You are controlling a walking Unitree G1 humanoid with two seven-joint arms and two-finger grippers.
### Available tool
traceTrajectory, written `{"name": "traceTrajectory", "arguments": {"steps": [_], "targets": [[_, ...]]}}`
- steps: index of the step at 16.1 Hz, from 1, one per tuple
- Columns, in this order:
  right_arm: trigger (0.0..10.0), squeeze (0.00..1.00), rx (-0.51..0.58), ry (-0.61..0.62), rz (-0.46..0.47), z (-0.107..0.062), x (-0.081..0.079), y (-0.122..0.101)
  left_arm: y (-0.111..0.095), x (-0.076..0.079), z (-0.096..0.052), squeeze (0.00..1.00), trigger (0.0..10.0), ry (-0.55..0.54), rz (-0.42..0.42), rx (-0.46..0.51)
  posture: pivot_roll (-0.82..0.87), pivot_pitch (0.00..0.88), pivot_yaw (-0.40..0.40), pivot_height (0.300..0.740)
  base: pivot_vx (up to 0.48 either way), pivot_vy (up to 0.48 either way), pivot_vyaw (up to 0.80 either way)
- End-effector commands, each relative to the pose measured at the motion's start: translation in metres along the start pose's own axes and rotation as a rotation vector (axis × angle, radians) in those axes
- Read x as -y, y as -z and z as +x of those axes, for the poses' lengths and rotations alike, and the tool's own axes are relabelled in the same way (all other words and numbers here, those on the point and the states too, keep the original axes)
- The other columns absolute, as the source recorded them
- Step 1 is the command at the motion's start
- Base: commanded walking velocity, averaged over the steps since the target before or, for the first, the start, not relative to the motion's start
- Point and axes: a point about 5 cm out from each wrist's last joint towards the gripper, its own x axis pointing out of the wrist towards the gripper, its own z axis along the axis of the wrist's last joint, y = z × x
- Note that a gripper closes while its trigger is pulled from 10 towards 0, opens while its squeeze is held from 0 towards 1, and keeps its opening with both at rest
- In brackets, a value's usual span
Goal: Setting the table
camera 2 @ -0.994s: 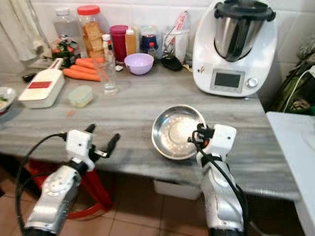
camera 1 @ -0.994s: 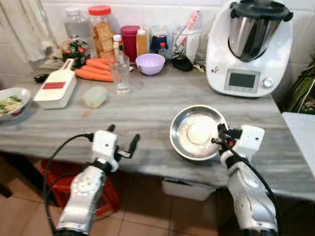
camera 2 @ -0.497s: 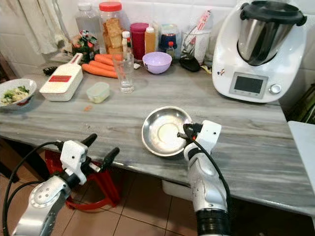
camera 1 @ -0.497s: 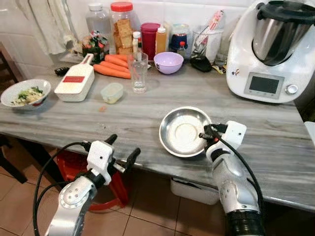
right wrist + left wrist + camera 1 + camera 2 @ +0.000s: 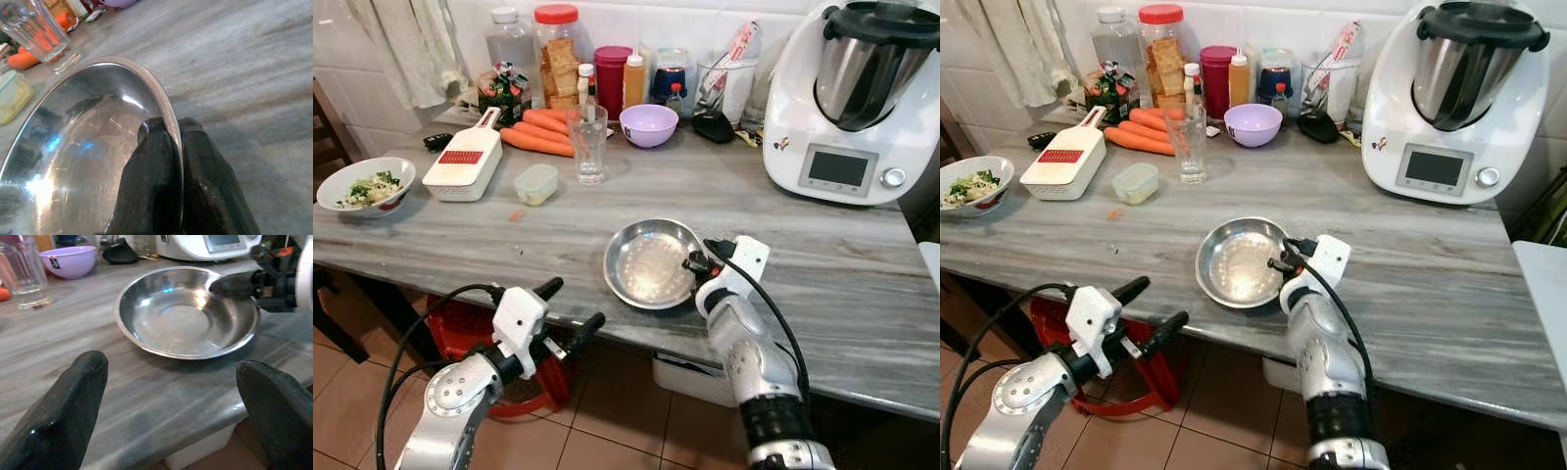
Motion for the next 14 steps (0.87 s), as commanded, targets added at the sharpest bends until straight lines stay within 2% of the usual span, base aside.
{"name": "traceTrajectory", "arguments": {"steps": [1, 3, 10, 13, 14], "targets": [[10.0, 1.00, 0.001, 0.002, 0.020, 0.003, -0.003, -0.004, -0.003, 0.002, 0.000, 0.00, 10.0, 0.023, 0.003, 0.003, 0.02, 0.000, 0.000, 0.740, 0.000, 0.000, 0.00], [10.0, 1.00, -0.010, 0.015, 0.047, 0.005, -0.002, -0.003, -0.002, 0.004, 0.001, 0.00, 10.0, 0.035, 0.000, -0.002, 0.03, 0.000, -0.004, 0.740, 0.000, 0.000, 0.00], [10.0, 1.00, 0.013, -0.020, 0.041, 0.008, -0.006, -0.007, 0.001, 0.002, 0.002, 0.00, 10.0, 0.024, 0.002, -0.008, 0.03, 0.000, 0.009, 0.740, 0.000, 0.000, 0.00], [10.0, 1.00, 0.082, -0.027, -0.048, 0.001, 0.000, -0.016, 0.000, 0.002, 0.003, 0.00, 10.0, 0.019, 0.005, -0.003, 0.03, 0.000, 0.009, 0.740, 0.000, 0.000, 0.00], [10.0, 1.00, 0.132, -0.024, -0.098, -0.006, 0.006, -0.022, 0.000, 0.001, 0.003, 0.00, 10.0, 0.002, -0.008, 0.003, 0.03, 0.000, 0.007, 0.740, 0.000, 0.000, 0.00]]}}
